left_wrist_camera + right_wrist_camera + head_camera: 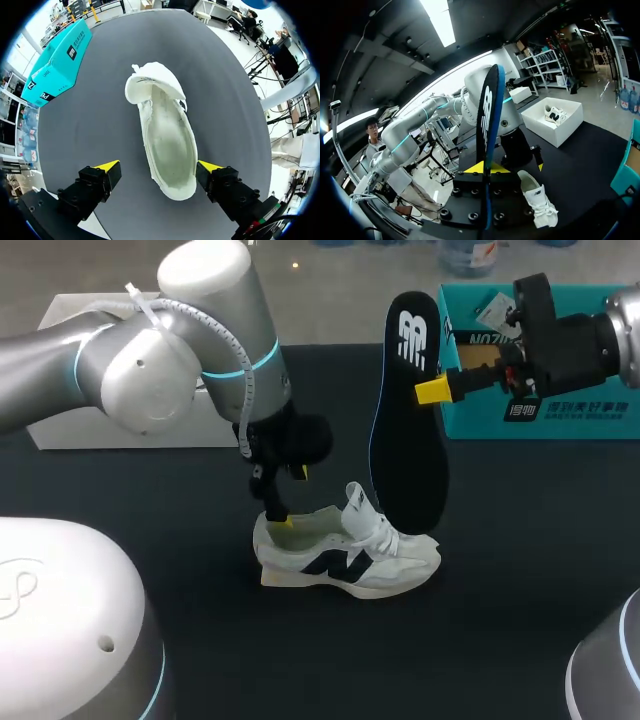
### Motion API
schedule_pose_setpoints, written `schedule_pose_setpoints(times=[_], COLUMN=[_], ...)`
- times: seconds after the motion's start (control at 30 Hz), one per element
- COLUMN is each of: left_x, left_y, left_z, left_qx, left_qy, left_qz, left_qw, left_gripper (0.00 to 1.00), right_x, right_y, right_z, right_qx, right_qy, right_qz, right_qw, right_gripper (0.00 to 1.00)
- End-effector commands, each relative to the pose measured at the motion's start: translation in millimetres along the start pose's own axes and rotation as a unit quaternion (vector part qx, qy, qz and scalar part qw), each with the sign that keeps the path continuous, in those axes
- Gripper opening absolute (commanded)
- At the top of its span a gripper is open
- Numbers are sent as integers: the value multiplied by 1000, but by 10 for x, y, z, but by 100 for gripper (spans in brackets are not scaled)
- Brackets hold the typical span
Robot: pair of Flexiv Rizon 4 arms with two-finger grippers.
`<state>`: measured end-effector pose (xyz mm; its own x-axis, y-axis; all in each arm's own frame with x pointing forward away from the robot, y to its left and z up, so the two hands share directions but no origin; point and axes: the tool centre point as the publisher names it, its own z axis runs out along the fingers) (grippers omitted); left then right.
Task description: Take the shoe out of the shoebox, open the shoe tongue, remove and reinsert the insole, then place the shoe into the shoebox
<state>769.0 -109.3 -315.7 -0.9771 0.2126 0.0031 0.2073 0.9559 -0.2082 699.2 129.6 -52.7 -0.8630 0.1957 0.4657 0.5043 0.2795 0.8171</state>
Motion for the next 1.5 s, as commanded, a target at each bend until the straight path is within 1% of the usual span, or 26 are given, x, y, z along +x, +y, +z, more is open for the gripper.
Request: schedule_pose_setpoints(times=[0.03, 0.07, 1.5], left_x=[-150, -148, -148], left_y=[-95, -98, -98], left_z=[200, 204, 204], left_qx=[-17, -27, -27], left_qy=[21, 17, 17], left_qz=[1, -5, -5], left_qw=[1000, 999, 999], left_gripper=[100, 100, 100], right_x=[-5, -5, -5], right_y=[2, 2, 2], right_z=[23, 23, 23], right_qx=[1, 1, 1], right_qy=[-1, -1, -1], right_qz=[1, 1, 1], right_qw=[1000, 1000, 1000], right_gripper=[0, 0, 0])
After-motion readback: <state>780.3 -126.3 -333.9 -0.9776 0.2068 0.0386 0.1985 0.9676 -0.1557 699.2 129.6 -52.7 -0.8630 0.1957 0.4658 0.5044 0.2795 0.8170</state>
